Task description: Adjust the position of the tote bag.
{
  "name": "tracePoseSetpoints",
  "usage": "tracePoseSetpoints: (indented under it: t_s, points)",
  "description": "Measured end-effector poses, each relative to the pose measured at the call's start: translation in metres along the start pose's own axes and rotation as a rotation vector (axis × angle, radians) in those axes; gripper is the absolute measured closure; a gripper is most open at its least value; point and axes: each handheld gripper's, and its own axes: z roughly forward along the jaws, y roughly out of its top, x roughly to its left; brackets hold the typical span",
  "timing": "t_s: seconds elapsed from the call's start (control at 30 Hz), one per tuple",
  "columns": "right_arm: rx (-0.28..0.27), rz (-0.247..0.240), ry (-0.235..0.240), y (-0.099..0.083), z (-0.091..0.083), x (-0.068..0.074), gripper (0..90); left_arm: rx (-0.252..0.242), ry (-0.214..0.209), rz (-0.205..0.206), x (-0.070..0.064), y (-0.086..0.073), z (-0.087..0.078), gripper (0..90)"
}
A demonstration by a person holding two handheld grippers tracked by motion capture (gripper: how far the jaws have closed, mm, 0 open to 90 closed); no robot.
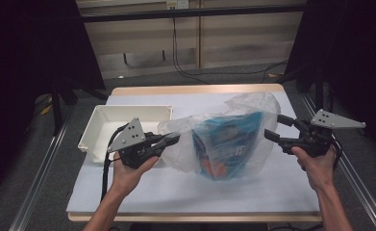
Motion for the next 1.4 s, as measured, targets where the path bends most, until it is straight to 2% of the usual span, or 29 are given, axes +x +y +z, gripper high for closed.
tracePoseSetpoints:
  t_s: [0.03,0.07,0.2,0.33,0.43,0.47,0.57,0.6,0.77,0.83,0.97,1.03,1.17,1.23,1.27,1.3,1.33,1.4]
  points:
    - [0.004,-0.01,0.019,-0.001,0.003,0.001,35.1,0.001,0.003,-0.003,0.001,-0.001,-0.001,88.6]
    - [0.004,-0.01,0.019,-0.001,0.003,0.001,35.1,0.001,0.003,-0.003,0.001,-0.001,-0.001,88.6]
    - [0.001,-0.027,0.041,-0.003,0.006,0.004,54.6,0.002,0.007,-0.007,0.002,-0.002,-0.003,88.6]
    - [-0.011,-0.031,0.044,-0.002,0.003,0.005,69.8,0.006,0.007,0.005,0.004,-0.003,-0.003,88.6]
    - [-0.019,-0.036,0.045,-0.001,0.003,0.006,79.9,0.0,0.007,-0.002,0.003,-0.003,-0.002,88.6]
    - [-0.019,-0.038,0.049,-0.001,0.003,0.006,85.7,-0.004,0.009,-0.004,0.003,-0.003,-0.001,88.6]
    - [-0.019,-0.04,0.052,-0.001,0.002,0.006,90.0,0.003,0.004,0.002,0.003,-0.003,0.0,88.6]
    - [-0.02,-0.039,0.051,-0.001,0.002,0.006,90.0,0.007,0.004,0.01,0.003,-0.003,0.0,88.6]
    - [-0.023,-0.039,0.047,0.0,-0.003,0.006,90.0,-0.009,0.008,-0.009,0.003,-0.004,-0.001,88.6]
    - [-0.022,-0.037,0.046,0.002,-0.008,0.007,90.0,-0.005,0.011,-0.003,0.003,-0.003,-0.002,88.7]
    - [-0.024,-0.029,0.043,0.005,-0.014,0.01,90.0,-0.017,-0.011,-0.017,0.001,-0.002,-0.003,88.7]
    - [-0.018,-0.028,0.045,0.005,-0.017,0.012,90.0,-0.014,-0.008,-0.008,0.0,-0.001,-0.004,88.7]
    - [-0.017,-0.034,0.048,0.004,-0.023,0.018,90.0,-0.019,-0.028,-0.012,-0.002,0.0,-0.008,88.8]
    - [-0.015,-0.056,0.043,0.003,-0.031,0.023,90.0,-0.015,-0.034,-0.002,-0.004,0.0,-0.01,88.8]
    - [-0.015,-0.056,0.043,0.003,-0.031,0.023,90.0,-0.019,-0.029,-0.009,-0.006,0.0,-0.01,88.8]
    - [-0.013,-0.058,0.048,0.002,-0.032,0.024,90.0,-0.013,-0.036,0.002,-0.006,0.0,-0.011,88.7]
    - [-0.008,-0.067,0.047,0.002,-0.033,0.026,90.0,-0.014,-0.033,-0.006,-0.007,-0.001,-0.012,88.8]
    - [0.011,-0.079,0.054,0.001,-0.037,0.029,90.0,-0.007,-0.033,0.004,-0.008,-0.001,-0.013,88.8]
